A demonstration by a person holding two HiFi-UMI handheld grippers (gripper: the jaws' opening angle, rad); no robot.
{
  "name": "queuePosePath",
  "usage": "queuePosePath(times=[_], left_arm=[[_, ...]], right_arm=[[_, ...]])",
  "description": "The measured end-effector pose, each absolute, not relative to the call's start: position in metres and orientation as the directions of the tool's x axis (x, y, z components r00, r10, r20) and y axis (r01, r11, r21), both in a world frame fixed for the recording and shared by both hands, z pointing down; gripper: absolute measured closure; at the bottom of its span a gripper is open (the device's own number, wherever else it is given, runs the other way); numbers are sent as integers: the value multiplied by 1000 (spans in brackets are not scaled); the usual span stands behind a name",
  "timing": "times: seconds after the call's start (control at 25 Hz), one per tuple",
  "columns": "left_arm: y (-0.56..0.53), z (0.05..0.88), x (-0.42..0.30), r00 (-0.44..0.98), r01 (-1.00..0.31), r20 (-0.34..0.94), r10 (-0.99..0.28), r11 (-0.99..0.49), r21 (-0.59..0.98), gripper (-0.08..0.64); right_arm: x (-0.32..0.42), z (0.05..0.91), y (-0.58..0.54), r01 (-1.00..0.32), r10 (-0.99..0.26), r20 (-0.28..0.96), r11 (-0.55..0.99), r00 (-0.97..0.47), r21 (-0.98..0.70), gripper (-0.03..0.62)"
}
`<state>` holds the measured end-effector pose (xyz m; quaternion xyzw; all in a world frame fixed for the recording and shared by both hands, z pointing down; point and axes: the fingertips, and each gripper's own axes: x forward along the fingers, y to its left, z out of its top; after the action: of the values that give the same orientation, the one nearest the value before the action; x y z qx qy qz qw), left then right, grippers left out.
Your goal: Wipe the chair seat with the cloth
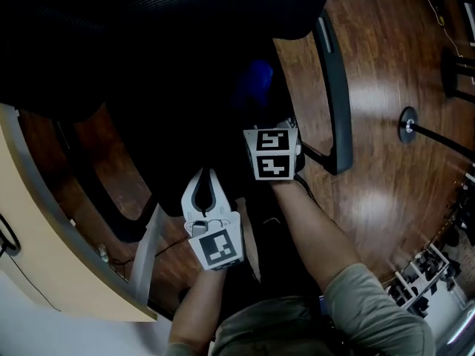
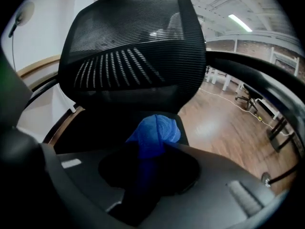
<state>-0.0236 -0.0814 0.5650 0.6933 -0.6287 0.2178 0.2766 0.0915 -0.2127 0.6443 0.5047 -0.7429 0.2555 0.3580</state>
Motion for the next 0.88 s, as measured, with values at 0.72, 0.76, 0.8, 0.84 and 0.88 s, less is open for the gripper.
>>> queuePosePath(times=[0.72, 0.76, 0.8, 0.84, 0.88], left_arm=[[-84, 592, 13, 167, -986, 666, -727, -109, 128, 555], [-82, 593, 12, 161, -987, 667, -727, -101, 128, 555], [-81, 594, 10, 154, -988, 667, -729, -92, 128, 555], [-80, 593, 8, 147, -988, 666, -731, -82, 128, 555], [-79, 592, 5, 139, -989, 665, -734, -71, 127, 555]], right_arm=[[184, 685, -187, -991, -534, 842, 131, -81, -12, 495], [183, 686, -187, -991, -533, 842, 135, -81, -10, 495], [183, 686, -187, -991, -534, 842, 136, -79, -6, 495], [184, 685, -188, -991, -537, 840, 136, -74, -1, 495], [185, 683, -189, -991, -543, 837, 135, -68, 7, 495]])
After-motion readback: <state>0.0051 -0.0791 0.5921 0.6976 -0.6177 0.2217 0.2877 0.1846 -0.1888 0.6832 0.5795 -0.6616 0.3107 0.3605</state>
